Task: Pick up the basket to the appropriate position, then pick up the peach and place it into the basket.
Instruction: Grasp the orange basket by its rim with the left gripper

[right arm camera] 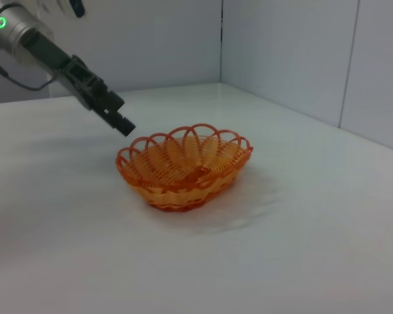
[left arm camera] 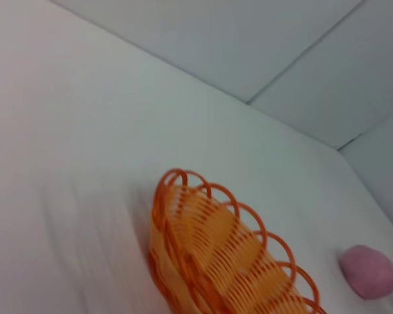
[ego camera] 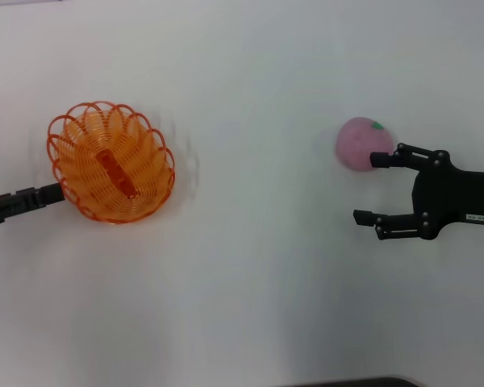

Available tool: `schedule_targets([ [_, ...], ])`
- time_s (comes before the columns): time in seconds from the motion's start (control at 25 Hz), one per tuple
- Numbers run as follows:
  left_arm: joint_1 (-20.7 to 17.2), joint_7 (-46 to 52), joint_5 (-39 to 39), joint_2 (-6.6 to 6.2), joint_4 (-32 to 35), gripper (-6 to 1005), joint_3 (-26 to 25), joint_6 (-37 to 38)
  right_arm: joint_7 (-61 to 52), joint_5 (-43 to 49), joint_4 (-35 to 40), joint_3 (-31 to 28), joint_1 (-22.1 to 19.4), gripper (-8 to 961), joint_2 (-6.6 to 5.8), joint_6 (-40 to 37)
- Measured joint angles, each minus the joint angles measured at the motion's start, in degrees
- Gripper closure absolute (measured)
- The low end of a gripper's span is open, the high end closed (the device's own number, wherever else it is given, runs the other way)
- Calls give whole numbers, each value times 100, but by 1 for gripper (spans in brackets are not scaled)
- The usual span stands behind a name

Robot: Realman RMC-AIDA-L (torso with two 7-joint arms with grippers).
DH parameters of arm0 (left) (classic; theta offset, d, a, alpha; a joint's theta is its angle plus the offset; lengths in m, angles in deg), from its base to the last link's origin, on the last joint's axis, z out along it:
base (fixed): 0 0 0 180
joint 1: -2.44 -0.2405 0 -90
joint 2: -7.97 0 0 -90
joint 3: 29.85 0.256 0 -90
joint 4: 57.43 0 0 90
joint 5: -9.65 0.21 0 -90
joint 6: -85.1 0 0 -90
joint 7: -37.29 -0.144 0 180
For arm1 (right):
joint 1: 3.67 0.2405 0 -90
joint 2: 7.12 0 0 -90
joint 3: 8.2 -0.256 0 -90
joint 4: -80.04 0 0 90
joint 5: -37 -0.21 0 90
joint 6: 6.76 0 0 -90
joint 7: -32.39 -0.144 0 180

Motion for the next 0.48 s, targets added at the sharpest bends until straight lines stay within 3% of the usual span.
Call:
schedule_targets([
  [0.16,54,-30,0,57,398,145,92,-38,0,6,-7,10,13,6,0,-10],
  [0.48,264,229,267,123,1206,147,1404,-717,-5,12,-15,25,18,7,0,-28],
])
